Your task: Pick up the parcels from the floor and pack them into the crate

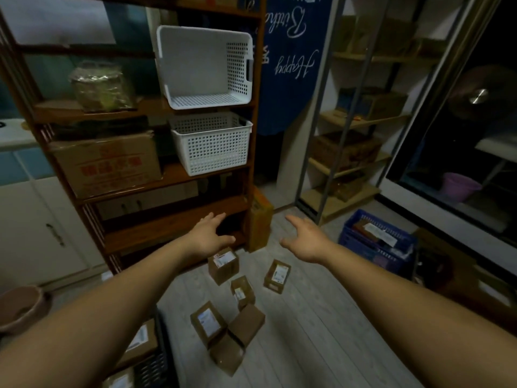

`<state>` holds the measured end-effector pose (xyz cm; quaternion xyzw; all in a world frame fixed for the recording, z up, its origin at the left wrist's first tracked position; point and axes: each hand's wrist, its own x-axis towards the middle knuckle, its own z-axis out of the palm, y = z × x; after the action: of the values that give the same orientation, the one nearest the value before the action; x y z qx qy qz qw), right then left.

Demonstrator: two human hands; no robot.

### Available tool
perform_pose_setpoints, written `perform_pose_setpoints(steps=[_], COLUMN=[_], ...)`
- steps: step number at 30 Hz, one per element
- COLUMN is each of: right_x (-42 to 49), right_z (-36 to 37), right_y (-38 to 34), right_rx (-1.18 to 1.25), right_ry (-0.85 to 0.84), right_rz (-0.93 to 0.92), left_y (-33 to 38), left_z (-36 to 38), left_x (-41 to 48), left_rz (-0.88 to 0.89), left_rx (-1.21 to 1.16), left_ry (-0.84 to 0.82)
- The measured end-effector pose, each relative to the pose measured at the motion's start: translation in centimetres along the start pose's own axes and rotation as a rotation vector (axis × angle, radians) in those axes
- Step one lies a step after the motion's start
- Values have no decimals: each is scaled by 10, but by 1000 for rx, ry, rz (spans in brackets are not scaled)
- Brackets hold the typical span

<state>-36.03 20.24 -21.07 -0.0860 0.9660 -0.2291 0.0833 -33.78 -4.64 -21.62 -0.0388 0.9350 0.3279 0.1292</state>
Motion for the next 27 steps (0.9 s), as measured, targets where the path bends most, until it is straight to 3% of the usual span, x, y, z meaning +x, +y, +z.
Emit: perform_pose_setpoints(steps=[9, 14, 23, 27], right_x=[98, 157, 267, 300], right_z=[-11, -8, 86, 148], right_y=[57, 69, 114, 152], right_rx=[4, -9, -58, -57], right_ry=[-133, -210, -574, -685], right_rz=[106, 63, -130, -168], left_y=[10, -5, -62, -103], left_z=[28, 34, 100, 161], left_x=[127, 163, 167, 163], left_rz=[-62, -150, -602, -767], left_rx=[-72, -136, -291, -359], left_ry=[-121, -112, 134, 64])
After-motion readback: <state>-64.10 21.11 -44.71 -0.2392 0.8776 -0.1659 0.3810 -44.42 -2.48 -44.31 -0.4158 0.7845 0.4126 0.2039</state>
